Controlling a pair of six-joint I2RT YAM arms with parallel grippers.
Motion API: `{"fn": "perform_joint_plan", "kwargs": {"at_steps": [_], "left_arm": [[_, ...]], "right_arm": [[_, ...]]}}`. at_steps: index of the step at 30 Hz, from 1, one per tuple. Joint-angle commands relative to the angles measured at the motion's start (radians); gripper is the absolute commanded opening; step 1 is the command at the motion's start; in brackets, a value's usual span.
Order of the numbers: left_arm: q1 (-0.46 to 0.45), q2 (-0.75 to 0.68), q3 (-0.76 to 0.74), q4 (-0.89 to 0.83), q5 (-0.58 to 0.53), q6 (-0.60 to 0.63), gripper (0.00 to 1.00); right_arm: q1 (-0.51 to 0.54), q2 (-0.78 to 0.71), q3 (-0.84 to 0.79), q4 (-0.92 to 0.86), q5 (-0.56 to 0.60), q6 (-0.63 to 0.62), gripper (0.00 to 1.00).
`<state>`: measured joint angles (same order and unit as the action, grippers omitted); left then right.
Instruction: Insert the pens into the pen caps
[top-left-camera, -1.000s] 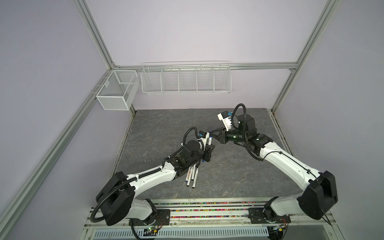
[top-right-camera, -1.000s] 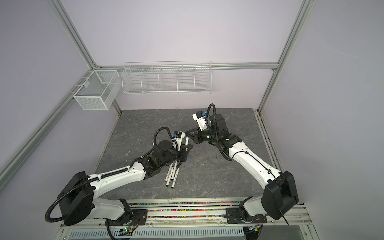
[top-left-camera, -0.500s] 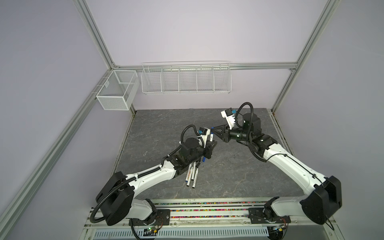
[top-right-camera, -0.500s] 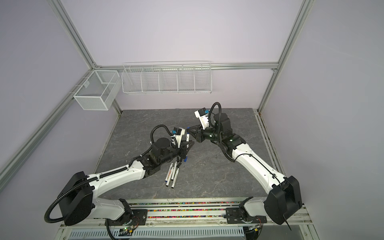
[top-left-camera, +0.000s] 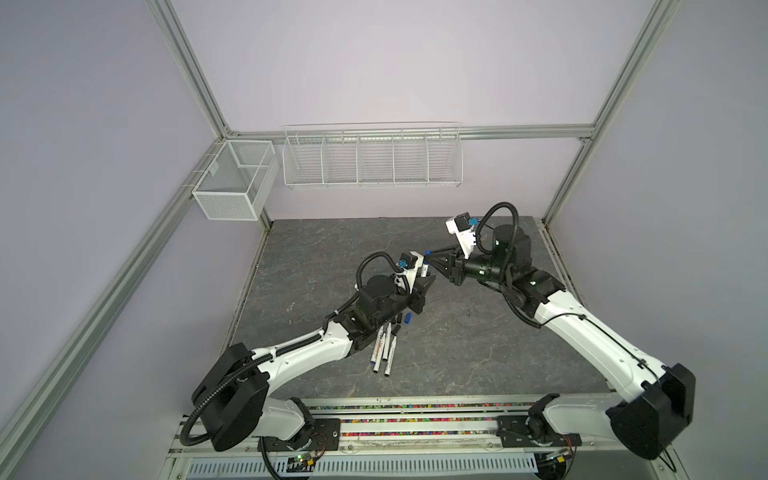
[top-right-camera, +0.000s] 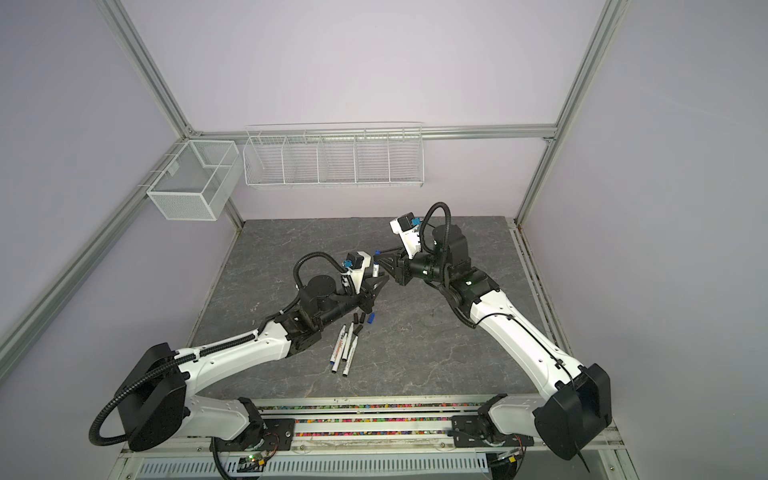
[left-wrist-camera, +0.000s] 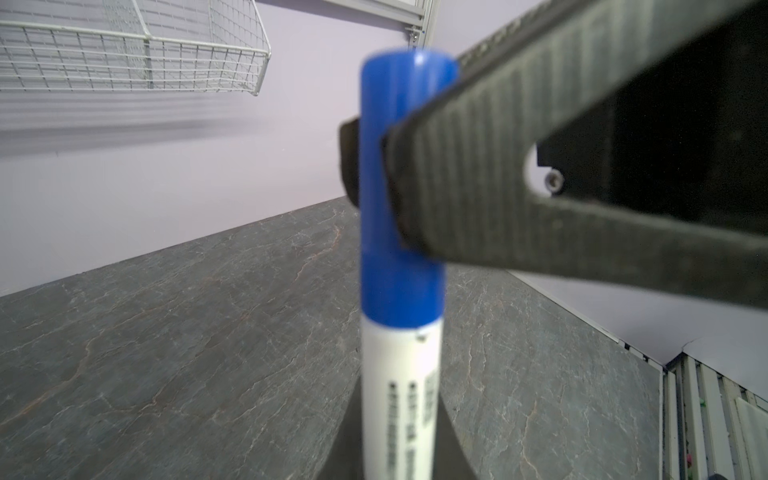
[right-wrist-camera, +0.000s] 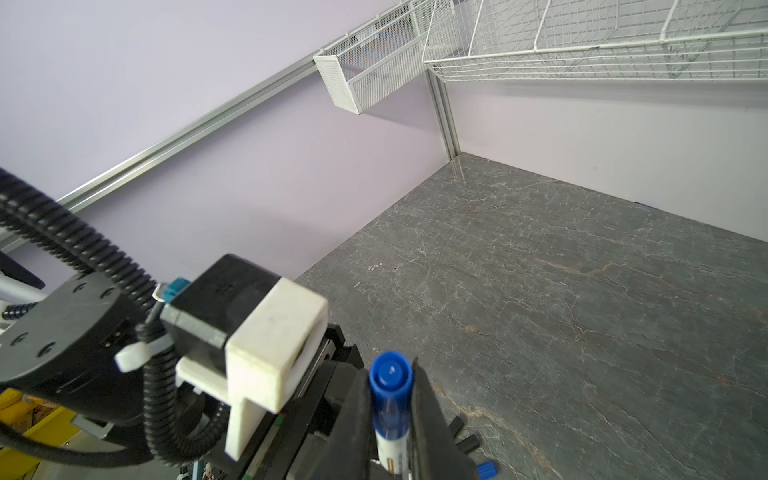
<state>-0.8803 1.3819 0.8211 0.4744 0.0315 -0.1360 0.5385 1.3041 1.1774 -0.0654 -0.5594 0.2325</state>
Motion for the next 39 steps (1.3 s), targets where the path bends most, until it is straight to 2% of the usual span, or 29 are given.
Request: {"fn": "perform_joint_plan", "kwargs": {"at_steps": [1,3,6,9,12,16,21,28,39], "left_arm": [[0.028,0.002,0.006,0.186,-0.095,-0.022,0.0],[0.027,-0.002,0.0,0.188,-0.098,-0.005,0.0],[0.019,-0.002,-0.008,0.17,-0.094,0.02,0.0],[0.007,-0.003,-0.024,0.155,-0.096,0.033,0.0],[0.0,-0.008,-0.043,0.144,-0.098,0.019,0.0],[-0.014,-0.003,-0.056,0.133,-0.078,0.002,0.0],[-0.037,0.011,-0.059,0.127,-0.056,-0.014,0.0],[-0.047,0.013,-0.059,0.136,-0.059,-0.033,0.0],[-0.047,0.012,-0.059,0.131,-0.06,-0.04,0.0]], "right_arm": [[0.047,-0.024,-0.016,-0.169,-0.166,-0.02,0.19],[0.044,-0.028,-0.015,-0.17,-0.131,-0.013,0.36],[0.037,-0.051,-0.015,-0.149,-0.04,0.006,0.56],[0.017,-0.082,-0.016,-0.123,0.017,0.021,0.63],[0.002,-0.117,-0.008,-0.101,0.068,0.028,0.66],[0.0,-0.117,0.037,-0.09,0.108,0.017,0.66],[0.0,-0.016,0.144,-0.13,0.118,-0.002,0.65],[0.012,0.106,0.235,-0.151,0.077,0.013,0.53],[0.04,0.113,0.205,-0.146,0.076,0.024,0.36]]}}
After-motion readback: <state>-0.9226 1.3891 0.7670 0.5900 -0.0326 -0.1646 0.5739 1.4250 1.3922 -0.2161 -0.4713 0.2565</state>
